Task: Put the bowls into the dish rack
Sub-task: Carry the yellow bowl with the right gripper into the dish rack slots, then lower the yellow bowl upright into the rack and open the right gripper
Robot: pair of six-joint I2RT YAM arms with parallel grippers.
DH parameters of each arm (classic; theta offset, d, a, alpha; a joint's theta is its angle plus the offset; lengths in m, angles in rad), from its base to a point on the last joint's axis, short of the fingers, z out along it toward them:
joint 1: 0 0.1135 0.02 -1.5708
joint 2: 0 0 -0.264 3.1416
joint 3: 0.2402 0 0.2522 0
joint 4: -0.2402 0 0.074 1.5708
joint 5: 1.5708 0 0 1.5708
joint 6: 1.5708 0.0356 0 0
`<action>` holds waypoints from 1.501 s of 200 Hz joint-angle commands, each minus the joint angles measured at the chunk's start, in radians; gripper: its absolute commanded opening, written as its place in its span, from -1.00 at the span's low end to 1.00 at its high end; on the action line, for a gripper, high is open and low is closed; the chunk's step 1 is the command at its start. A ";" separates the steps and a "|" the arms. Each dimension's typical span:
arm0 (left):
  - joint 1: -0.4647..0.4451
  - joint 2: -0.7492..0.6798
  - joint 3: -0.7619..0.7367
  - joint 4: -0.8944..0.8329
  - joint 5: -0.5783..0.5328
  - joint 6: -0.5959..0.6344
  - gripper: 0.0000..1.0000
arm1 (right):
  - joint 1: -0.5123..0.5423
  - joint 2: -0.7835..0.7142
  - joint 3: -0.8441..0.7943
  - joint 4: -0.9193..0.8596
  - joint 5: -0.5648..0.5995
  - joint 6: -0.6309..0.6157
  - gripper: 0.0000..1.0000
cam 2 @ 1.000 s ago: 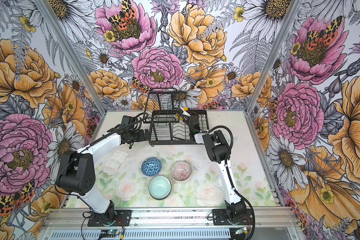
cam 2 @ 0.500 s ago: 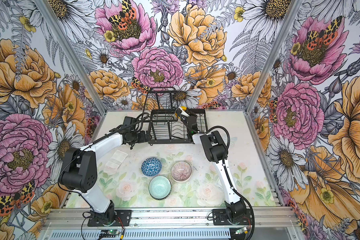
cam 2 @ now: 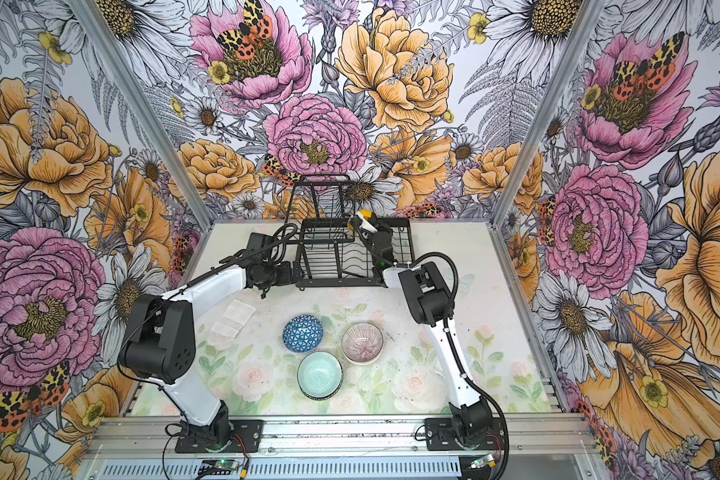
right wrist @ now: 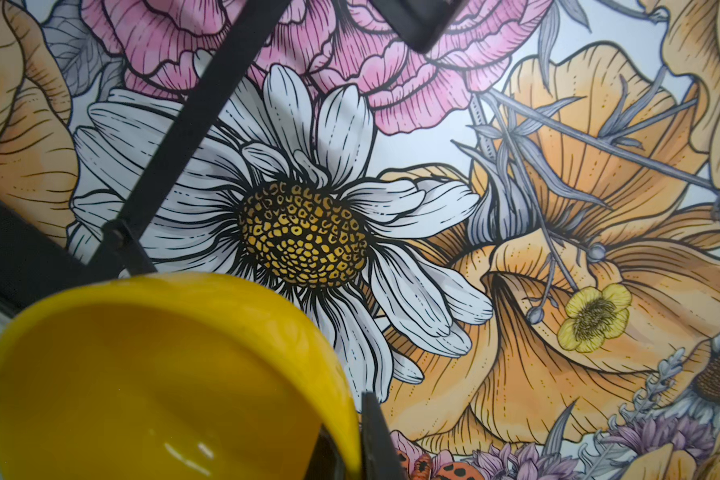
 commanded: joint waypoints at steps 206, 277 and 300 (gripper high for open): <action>-0.004 0.000 0.020 0.013 0.022 0.036 0.98 | 0.036 -0.172 -0.070 -0.549 -0.134 -0.020 -1.00; 0.010 -0.036 -0.009 0.011 -0.002 0.025 0.97 | 0.045 -0.207 -0.082 -0.621 -0.027 0.047 -1.00; 0.013 -0.046 -0.013 0.009 -0.010 0.023 0.98 | 0.052 -0.223 -0.101 -0.620 -0.016 0.065 -1.00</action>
